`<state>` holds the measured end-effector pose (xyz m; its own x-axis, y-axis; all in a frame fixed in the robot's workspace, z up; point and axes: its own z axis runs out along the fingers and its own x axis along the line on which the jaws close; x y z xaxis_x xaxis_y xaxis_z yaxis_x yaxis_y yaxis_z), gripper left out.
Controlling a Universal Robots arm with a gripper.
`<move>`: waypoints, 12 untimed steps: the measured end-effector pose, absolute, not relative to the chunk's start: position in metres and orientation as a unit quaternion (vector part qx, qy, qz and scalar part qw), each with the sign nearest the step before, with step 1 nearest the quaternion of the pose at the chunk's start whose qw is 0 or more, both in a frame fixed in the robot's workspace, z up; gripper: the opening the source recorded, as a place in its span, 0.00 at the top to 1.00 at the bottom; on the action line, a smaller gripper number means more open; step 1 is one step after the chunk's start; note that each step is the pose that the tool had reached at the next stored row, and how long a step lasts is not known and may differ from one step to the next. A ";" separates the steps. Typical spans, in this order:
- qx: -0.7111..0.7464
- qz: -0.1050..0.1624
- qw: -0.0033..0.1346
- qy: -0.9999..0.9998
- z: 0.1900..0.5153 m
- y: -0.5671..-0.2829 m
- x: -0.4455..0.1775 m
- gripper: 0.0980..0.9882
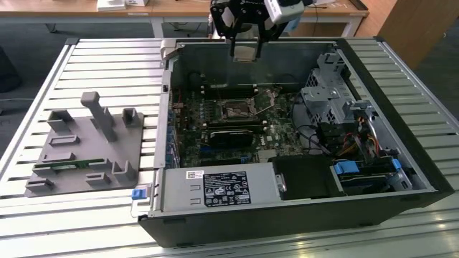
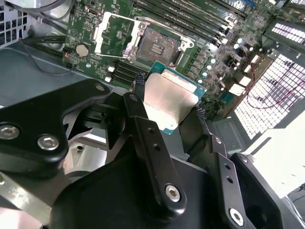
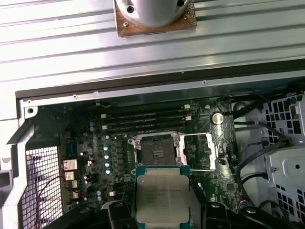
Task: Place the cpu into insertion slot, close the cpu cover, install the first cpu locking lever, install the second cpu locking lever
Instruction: 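Place the cpu into insertion slot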
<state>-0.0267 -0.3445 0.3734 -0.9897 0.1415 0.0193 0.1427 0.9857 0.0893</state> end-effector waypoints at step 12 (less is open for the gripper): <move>-0.094 -0.045 0.005 -0.995 0.373 -0.345 -0.027 0.51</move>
